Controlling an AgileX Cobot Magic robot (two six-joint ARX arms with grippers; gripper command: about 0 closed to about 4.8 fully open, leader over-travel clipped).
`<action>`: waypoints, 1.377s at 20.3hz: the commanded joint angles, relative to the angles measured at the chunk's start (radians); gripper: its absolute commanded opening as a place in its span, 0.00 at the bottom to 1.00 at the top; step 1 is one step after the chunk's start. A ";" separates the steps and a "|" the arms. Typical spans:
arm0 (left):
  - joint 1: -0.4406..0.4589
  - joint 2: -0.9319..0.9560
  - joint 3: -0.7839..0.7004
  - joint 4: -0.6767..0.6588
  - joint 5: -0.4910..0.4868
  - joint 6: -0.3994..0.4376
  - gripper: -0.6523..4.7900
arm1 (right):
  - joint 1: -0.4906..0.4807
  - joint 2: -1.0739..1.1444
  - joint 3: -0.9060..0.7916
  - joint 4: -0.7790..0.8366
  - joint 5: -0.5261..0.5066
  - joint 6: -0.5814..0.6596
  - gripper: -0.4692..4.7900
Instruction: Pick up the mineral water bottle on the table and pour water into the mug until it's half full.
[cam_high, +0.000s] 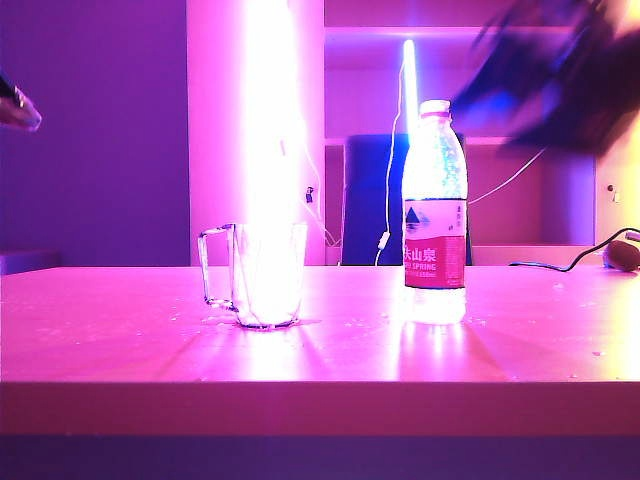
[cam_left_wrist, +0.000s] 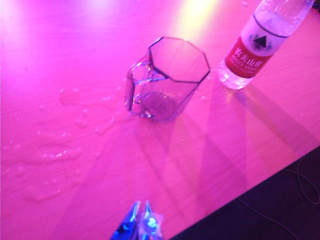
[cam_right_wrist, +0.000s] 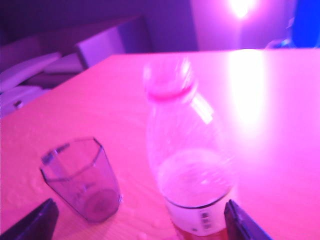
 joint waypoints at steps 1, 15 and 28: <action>0.001 -0.003 0.005 0.004 0.004 -0.003 0.11 | 0.041 0.270 0.019 0.371 0.091 0.003 1.00; -0.001 -0.003 0.005 0.004 0.005 -0.003 0.11 | 0.058 0.577 0.285 0.298 0.098 -0.020 0.56; 0.002 -0.003 0.005 0.039 0.000 0.004 0.11 | 0.346 0.425 0.712 -0.673 0.693 -0.771 0.55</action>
